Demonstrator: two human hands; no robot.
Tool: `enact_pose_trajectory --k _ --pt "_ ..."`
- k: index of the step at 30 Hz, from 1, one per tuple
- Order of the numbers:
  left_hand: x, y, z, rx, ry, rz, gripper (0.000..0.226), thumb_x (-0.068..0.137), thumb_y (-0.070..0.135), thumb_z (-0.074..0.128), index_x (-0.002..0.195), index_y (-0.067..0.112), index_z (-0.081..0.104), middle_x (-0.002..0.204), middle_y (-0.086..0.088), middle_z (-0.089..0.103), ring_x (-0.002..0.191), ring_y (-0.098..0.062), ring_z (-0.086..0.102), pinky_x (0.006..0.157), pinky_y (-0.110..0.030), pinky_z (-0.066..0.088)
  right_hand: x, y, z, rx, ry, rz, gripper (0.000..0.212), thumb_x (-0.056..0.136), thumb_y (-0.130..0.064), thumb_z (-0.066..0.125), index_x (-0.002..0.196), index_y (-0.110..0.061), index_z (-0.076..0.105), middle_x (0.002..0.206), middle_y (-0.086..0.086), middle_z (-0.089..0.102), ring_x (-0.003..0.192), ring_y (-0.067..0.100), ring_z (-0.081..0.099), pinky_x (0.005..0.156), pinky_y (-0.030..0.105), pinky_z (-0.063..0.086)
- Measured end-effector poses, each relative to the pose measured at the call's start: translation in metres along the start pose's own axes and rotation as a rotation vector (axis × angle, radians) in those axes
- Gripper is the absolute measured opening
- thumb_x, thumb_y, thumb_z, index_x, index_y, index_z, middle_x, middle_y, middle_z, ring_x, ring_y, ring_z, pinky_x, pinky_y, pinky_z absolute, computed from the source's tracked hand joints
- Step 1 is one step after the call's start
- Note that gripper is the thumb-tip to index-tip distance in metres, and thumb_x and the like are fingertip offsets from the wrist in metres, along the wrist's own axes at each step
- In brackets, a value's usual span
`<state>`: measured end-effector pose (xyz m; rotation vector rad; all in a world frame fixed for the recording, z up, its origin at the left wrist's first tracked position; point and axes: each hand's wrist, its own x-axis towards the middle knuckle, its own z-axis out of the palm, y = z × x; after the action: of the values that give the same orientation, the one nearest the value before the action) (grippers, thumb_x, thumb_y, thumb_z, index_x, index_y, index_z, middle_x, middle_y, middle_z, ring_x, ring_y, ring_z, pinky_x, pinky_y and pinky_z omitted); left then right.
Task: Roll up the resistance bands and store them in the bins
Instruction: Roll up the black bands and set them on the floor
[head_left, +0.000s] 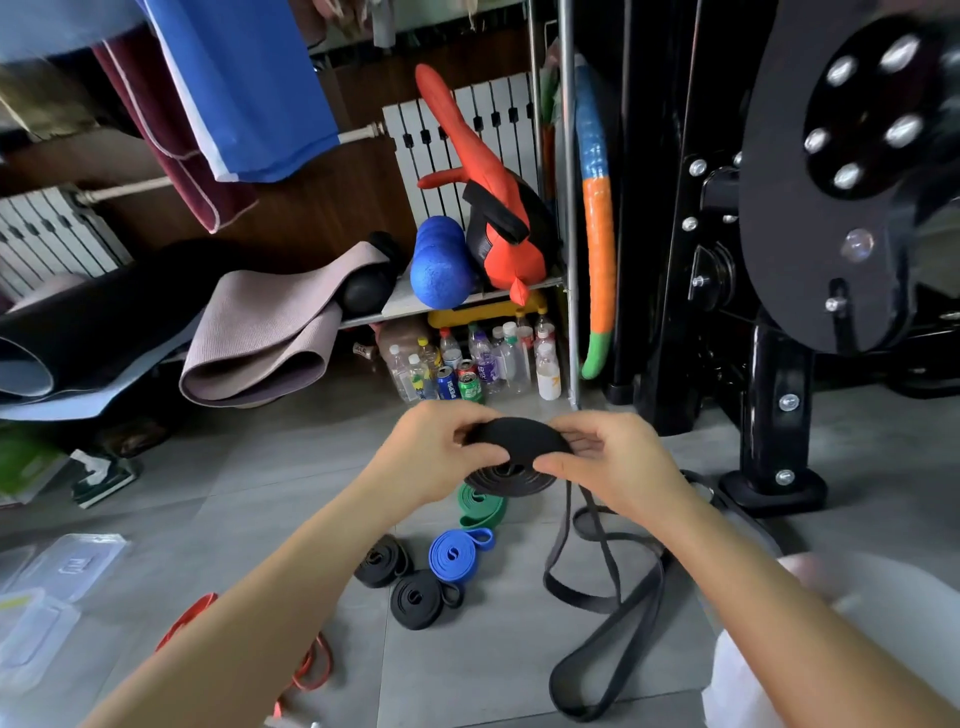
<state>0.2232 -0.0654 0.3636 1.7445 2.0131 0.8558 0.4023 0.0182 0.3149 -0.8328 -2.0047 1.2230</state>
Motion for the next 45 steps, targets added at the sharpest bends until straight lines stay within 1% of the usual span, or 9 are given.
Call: enact_pose_trajectory --k 4,12,16,20,24,29,36,40,45 --pt "-0.006 -0.007 0.000 -0.464 0.123 -0.094 0.038 0.077 -0.002 0.070 0.084 0.035 0.068 0.077 0.014 0.073 0.076 -0.003 0.069 0.071 -0.021 0.054 0.004 0.008 -0.004 0.056 0.009 0.051 0.036 0.070 -0.017 0.080 0.104 -0.022 0.070 0.091 -0.013 0.071 0.087 0.000 0.067 0.083 0.020 0.053" --pt "-0.015 -0.014 0.023 -1.086 0.134 -0.236 0.031 0.074 0.009 0.065 0.105 0.009 0.063 0.094 -0.007 0.073 0.082 -0.021 0.071 0.064 -0.027 0.057 0.006 0.002 -0.001 0.314 0.056 -0.004 0.032 0.074 -0.004 0.074 0.083 -0.035 0.069 0.083 -0.017 0.073 0.084 0.002 0.069 0.070 0.009 0.050" --pt "-0.010 -0.020 0.018 -0.661 0.024 -0.240 0.027 0.082 0.001 0.066 0.099 0.020 0.059 0.099 -0.001 0.069 0.090 -0.018 0.068 0.076 -0.032 0.057 0.008 0.002 0.000 0.172 0.020 -0.002 0.030 0.071 -0.010 0.079 0.085 -0.034 0.068 0.084 -0.012 0.073 0.083 0.004 0.069 0.075 0.016 0.053" --pt "-0.003 -0.014 0.001 -0.071 -0.026 -0.019 0.039 0.076 0.022 0.075 0.109 0.034 0.058 0.104 0.022 0.060 0.099 -0.003 0.059 0.084 -0.024 0.050 0.008 0.005 0.010 -0.031 -0.018 0.034 0.028 0.068 -0.020 0.082 0.093 -0.027 0.071 0.088 -0.009 0.072 0.080 0.006 0.067 0.078 0.026 0.054" --pt "0.003 -0.003 -0.004 0.170 -0.091 0.073 0.025 0.079 0.024 0.072 0.104 0.028 0.069 0.089 0.018 0.065 0.084 -0.005 0.060 0.080 -0.026 0.050 0.006 0.004 0.011 -0.051 -0.048 0.012 0.026 0.068 -0.019 0.081 0.083 -0.037 0.069 0.080 -0.013 0.073 0.073 0.002 0.067 0.075 0.031 0.057" --pt "0.004 -0.004 -0.005 -0.125 -0.007 -0.012 0.030 0.075 0.009 0.075 0.078 0.038 0.068 0.073 0.021 0.069 0.072 0.001 0.064 0.071 -0.017 0.051 0.007 0.002 0.007 0.001 0.014 -0.028 0.032 0.069 -0.017 0.081 0.083 -0.042 0.067 0.080 -0.018 0.071 0.076 -0.001 0.067 0.077 0.023 0.055" --pt "-0.003 -0.015 0.001 -0.555 0.127 -0.172 0.027 0.086 0.002 0.063 0.088 0.028 0.068 0.072 0.013 0.072 0.065 0.000 0.066 0.055 -0.015 0.050 0.005 0.009 0.003 0.097 0.022 0.039 0.030 0.074 -0.013 0.077 0.103 -0.017 0.070 0.087 -0.016 0.069 0.082 -0.004 0.066 0.074 0.009 0.050" --pt "-0.007 -0.019 -0.002 -0.518 0.029 -0.168 0.020 0.086 0.006 0.064 0.091 0.025 0.066 0.080 0.009 0.071 0.073 -0.005 0.068 0.061 -0.025 0.057 0.006 0.007 0.003 0.191 0.003 0.054 0.029 0.073 -0.006 0.077 0.096 -0.021 0.069 0.084 -0.016 0.069 0.078 -0.005 0.066 0.069 0.006 0.048" --pt "-0.003 -0.018 -0.009 -0.381 -0.068 -0.128 0.027 0.081 0.005 0.070 0.089 0.030 0.064 0.077 0.013 0.071 0.070 -0.002 0.067 0.055 -0.019 0.052 0.007 0.003 0.003 0.161 -0.075 0.024 0.036 0.074 -0.002 0.075 0.088 -0.035 0.067 0.080 -0.015 0.072 0.076 0.003 0.069 0.071 0.015 0.053"
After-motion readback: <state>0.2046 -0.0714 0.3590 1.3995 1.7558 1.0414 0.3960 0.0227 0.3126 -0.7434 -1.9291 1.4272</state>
